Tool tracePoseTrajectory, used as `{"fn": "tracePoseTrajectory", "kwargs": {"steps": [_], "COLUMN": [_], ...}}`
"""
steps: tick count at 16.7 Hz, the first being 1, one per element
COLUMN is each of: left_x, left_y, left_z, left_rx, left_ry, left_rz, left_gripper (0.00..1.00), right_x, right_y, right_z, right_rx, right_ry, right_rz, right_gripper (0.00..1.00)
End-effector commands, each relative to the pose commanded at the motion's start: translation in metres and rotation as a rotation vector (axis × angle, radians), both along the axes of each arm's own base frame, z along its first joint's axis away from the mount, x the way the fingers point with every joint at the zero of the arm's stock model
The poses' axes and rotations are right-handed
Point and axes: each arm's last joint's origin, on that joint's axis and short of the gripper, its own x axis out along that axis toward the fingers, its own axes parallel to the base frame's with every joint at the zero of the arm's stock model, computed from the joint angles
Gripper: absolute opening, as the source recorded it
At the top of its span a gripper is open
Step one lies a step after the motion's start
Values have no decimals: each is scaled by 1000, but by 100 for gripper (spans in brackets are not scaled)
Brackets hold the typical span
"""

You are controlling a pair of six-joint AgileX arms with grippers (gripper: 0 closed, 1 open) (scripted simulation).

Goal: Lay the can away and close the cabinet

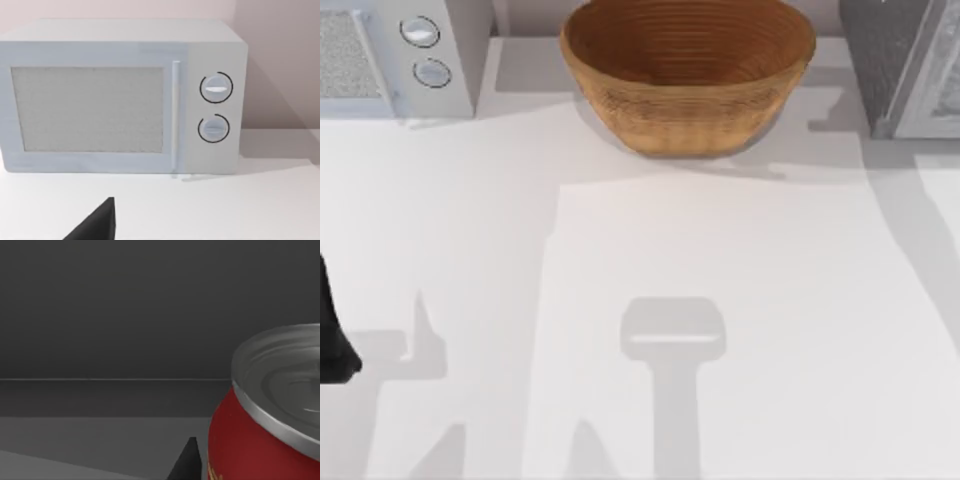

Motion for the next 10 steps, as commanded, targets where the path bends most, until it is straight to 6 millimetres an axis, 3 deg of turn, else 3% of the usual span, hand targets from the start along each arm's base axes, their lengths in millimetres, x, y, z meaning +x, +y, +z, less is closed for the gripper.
{"fn": "tracePoseTrajectory", "kwargs": {"steps": [5, 10], "left_x": [0, 0], "left_y": [0, 0], "left_z": [0, 0], "left_rx": [0, 0], "left_ry": [0, 0], "left_rz": [0, 0], "left_gripper": [100, 100], "right_x": [4, 40], "right_y": [-1, 2], "right_z": [9, 24], "right_rx": [9, 4], "right_ry": [-20, -13], "right_rz": [-3, -7], "right_gripper": [0, 0]}}
